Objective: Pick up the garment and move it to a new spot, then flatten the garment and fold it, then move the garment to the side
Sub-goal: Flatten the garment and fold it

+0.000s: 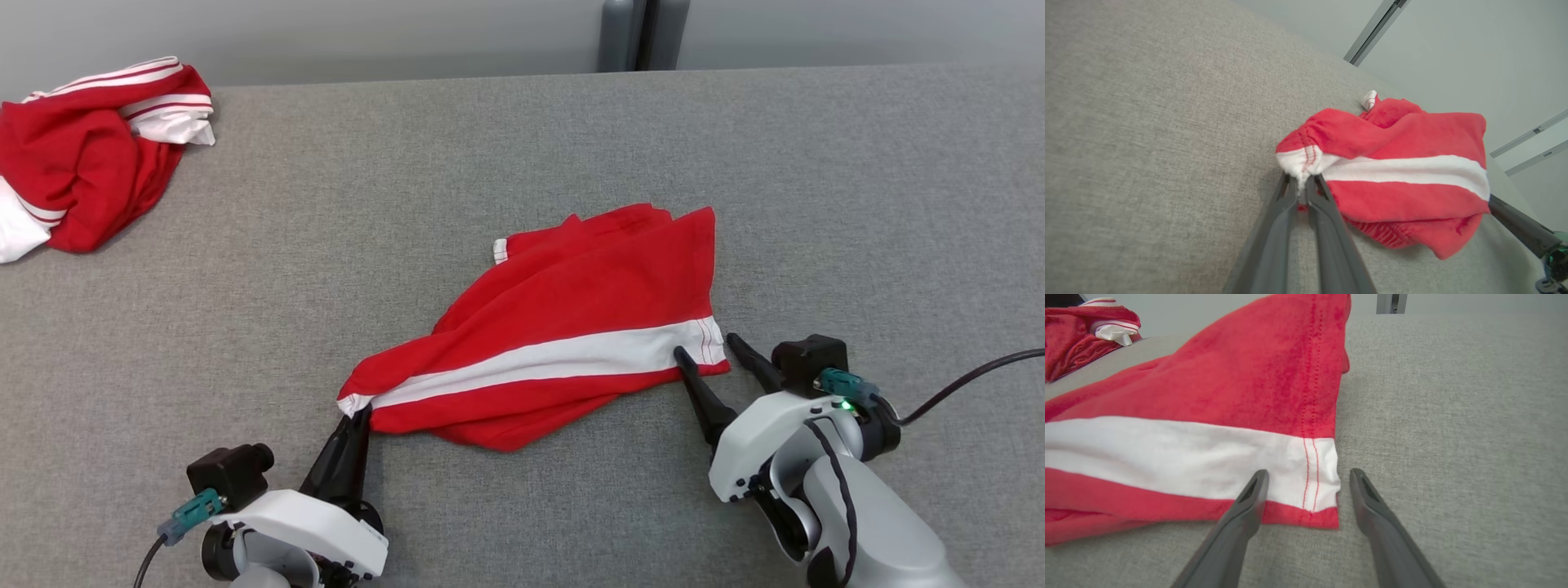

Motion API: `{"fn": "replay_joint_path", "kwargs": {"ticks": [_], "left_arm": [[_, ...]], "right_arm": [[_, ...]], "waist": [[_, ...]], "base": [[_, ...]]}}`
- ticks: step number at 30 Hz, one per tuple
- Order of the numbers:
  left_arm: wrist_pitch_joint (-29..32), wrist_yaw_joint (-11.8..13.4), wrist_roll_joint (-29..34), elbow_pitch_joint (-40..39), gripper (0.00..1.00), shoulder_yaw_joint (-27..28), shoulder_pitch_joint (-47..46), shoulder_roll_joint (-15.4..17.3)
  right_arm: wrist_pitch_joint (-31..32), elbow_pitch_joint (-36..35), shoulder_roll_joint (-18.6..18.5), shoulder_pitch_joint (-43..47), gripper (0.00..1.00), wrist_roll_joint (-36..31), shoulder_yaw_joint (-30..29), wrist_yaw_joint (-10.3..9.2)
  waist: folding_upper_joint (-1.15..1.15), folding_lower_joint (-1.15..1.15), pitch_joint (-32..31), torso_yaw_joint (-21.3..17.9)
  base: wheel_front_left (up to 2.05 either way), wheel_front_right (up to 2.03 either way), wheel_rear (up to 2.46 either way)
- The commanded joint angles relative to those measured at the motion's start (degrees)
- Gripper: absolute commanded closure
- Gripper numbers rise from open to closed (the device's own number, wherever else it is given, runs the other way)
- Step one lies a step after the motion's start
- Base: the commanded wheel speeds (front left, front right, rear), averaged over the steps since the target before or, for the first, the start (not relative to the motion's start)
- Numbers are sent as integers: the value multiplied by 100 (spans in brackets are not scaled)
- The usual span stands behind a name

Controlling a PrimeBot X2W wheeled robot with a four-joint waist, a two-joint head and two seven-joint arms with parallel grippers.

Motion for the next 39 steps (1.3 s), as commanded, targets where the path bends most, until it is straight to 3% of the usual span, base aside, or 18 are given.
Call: {"fn": "replay_joint_path", "kwargs": {"ticks": [1, 6, 8, 11, 16, 20, 22, 23, 24, 25, 26, 33, 39], "left_arm": [[-29, -19, 18, 18, 100, 16, -94, 27], [-54, -43, 6, 68, 100, 11, -120, 21], [-60, -40, 1, 82, 100, 5, -124, 14], [-70, -56, -8, 93, 100, -7, -139, 18], [-68, -52, -26, 110, 100, -26, -165, 13], [-67, -58, -38, 125, 100, -47, -186, 9], [-67, -61, -44, 133, 100, -57, -197, 6], [-67, -61, -44, 133, 100, -57, -197, 6], [-68, -63, -44, 137, 100, -59, -199, 6], [-72, -64, -42, 142, 100, -61, -201, 6], [-76, -66, -37, 137, 100, -59, -203, 10], [-132, -107, 38, -101, 100, -31, -263, 87], [-102, -106, 72, -615, 100, -30, -285, 185]], "right_arm": [[-60, 2, -26, -78, 0, 81, 72, 1], [19, -64, -42, -140, 4, 394, 420, 1], [28, -94, -78, -163, 12, 512, 521, 1], [34, -150, -88, -174, 33, 691, 671, 1], [119, -167, -170, -210, 50, 997, 801, 1], [139, -71, -204, -291, 54, 1127, 879, 1], [164, -41, -202, -333, 64, 1171, 938, 1], [164, -41, -202, -333, 64, 1171, 938, 1], [169, -21, -204, -347, 73, 1197, 969, 1], [166, -4, -213, -363, 93, 1228, 993, 1], [124, 2, -224, -385, 100, 1253, 1009, 1], [-227, -222, -375, -391, 100, 1512, 1013, 1], [-386, -912, -656, -200, 100, 1786, 907, 1]], "waist": [[0, 0, 6, -7], [0, 0, 24, -39], [0, 0, 26, -47], [0, 0, 30, -50], [0, 0, 40, -53], [0, 0, 53, -47], [0, 0, 56, -38], [0, 0, 56, -38], [0, 0, 56, -32], [0, 0, 54, -27], [0, 0, 50, -23], [0, 0, -51, -53], [0, 0, -270, -162]], "base": [[0, 0, 0], [0, 0, 0], [0, 0, 0], [0, 0, 0], [0, 0, 0], [0, 0, 0], [0, 0, 0], [0, 0, 0], [0, 0, 0], [0, 0, 0], [0, 0, 0], [0, 0, 0], [0, 0, 0]]}}
